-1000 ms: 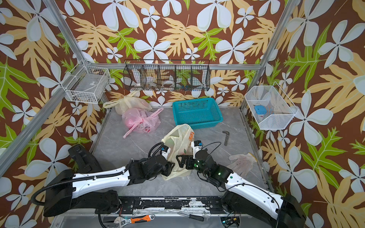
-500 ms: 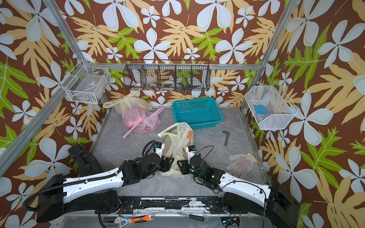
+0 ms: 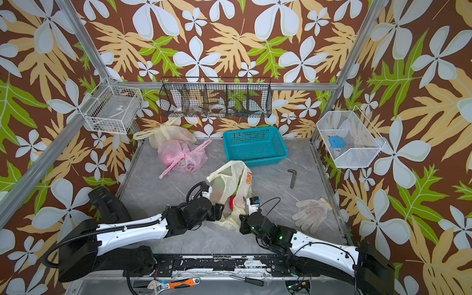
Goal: Untie the knot of a plastic bag & take out the apple
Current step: Untie the plastic bag at the center of the board.
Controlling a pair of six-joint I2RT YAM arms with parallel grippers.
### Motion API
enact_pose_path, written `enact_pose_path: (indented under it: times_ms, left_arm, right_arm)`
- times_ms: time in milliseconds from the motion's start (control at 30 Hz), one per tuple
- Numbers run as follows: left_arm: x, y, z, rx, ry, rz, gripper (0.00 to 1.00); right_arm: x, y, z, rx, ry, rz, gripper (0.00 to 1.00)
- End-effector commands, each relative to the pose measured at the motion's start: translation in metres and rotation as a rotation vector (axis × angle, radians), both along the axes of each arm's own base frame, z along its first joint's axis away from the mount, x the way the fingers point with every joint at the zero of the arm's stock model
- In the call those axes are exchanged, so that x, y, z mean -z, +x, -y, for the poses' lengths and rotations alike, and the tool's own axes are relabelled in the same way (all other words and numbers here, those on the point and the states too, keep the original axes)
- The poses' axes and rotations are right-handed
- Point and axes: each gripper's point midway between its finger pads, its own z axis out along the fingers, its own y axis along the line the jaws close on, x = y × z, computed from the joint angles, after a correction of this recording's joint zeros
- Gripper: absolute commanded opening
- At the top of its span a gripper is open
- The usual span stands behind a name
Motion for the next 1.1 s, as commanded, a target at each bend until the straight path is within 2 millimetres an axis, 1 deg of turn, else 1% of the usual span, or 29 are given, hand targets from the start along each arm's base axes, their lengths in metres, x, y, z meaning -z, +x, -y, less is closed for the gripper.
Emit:
enact_pose_path:
  times_ms: [0, 67, 133, 167, 233, 333, 400, 433, 467, 500, 533, 567, 600, 633, 667, 733, 767, 800, 867, 933, 967, 1033, 1067]
  left_arm:
    - [0.002, 0.0, 0.011, 0.02, -0.052, -0.011, 0.52]
    - [0.0, 0.005, 0.003, -0.01, -0.039, 0.022, 0.27]
    - [-0.004, 0.012, -0.01, -0.048, -0.028, 0.052, 0.1]
    - [-0.007, 0.016, -0.017, -0.06, -0.033, 0.06, 0.06]
    - [-0.016, 0.021, -0.028, -0.065, -0.056, 0.078, 0.0]
    - [-0.032, 0.028, -0.05, -0.095, -0.075, 0.134, 0.0]
    - [-0.036, 0.03, -0.062, -0.108, -0.072, 0.167, 0.0]
    - [-0.038, 0.03, -0.065, -0.108, -0.069, 0.176, 0.02]
    - [-0.039, 0.029, -0.067, -0.107, -0.064, 0.176, 0.18]
    - [-0.039, 0.027, -0.067, -0.108, -0.068, 0.164, 0.35]
    - [-0.039, 0.024, -0.067, -0.103, -0.076, 0.148, 0.53]
    - [-0.036, 0.019, -0.064, -0.089, -0.093, 0.119, 0.63]
    - [-0.031, 0.014, -0.063, -0.083, -0.11, 0.088, 0.71]
    - [-0.025, 0.007, -0.061, -0.073, -0.128, 0.048, 0.79]
    - [-0.02, -0.001, -0.058, -0.065, -0.141, 0.022, 0.85]
    - [-0.008, -0.02, -0.051, -0.041, -0.163, -0.01, 0.91]
    - [-0.004, -0.028, -0.047, -0.027, -0.177, -0.019, 0.92]
    - [0.0, -0.035, -0.043, -0.01, -0.194, -0.034, 0.92]
    - [0.012, -0.043, -0.042, -0.009, -0.212, -0.065, 0.83]
    - [0.021, -0.046, -0.045, -0.024, -0.231, -0.08, 0.67]
    - [0.023, -0.046, -0.045, -0.028, -0.247, -0.079, 0.59]
    - [0.023, -0.047, -0.043, -0.021, -0.286, -0.068, 0.39]
    - [0.023, -0.047, -0.042, -0.014, -0.297, -0.064, 0.31]
  right_arm:
    - [0.022, -0.015, 0.011, 0.011, -0.063, -0.07, 0.0]
    - [0.041, -0.026, 0.021, 0.018, -0.111, -0.116, 0.0]
    - [0.061, -0.036, 0.032, 0.028, -0.161, -0.168, 0.0]
    - [0.07, -0.04, 0.037, 0.023, -0.197, -0.191, 0.0]
    - [0.074, -0.043, 0.042, 0.018, -0.283, -0.201, 0.0]
    - [0.064, -0.042, 0.043, 0.014, -0.432, -0.129, 0.0]
    - [0.064, -0.042, 0.038, 0.0, -0.487, -0.099, 0.01]
    - [0.066, -0.043, 0.034, -0.013, -0.507, -0.092, 0.05]
    - [0.065, -0.043, 0.028, -0.031, -0.535, -0.076, 0.13]
    - [0.06, -0.043, 0.023, -0.039, -0.566, -0.044, 0.2]
    - [0.049, -0.041, 0.017, -0.042, -0.606, 0.008, 0.28]
    - [0.038, -0.039, 0.009, -0.046, -0.646, 0.061, 0.35]
    - [0.03, -0.037, 0.003, -0.052, -0.676, 0.1, 0.39]
    - [0.023, -0.035, -0.004, -0.062, -0.704, 0.131, 0.45]
    - [0.02, -0.034, -0.009, -0.072, -0.721, 0.145, 0.49]
    - [0.015, -0.034, -0.02, -0.092, -0.733, 0.155, 0.53]
    - [0.014, -0.035, -0.025, -0.099, -0.73, 0.153, 0.53]
    - [0.013, -0.037, -0.029, -0.107, -0.721, 0.144, 0.54]
    - [0.007, -0.04, -0.039, -0.123, -0.687, 0.127, 0.55]
    - [-0.002, -0.043, -0.051, -0.147, -0.639, 0.116, 0.55]
    - [-0.007, -0.044, -0.055, -0.159, -0.619, 0.113, 0.55]
    - [-0.018, -0.048, -0.062, -0.189, -0.571, 0.106, 0.55]
    - [-0.022, -0.05, -0.064, -0.2, -0.55, 0.103, 0.54]
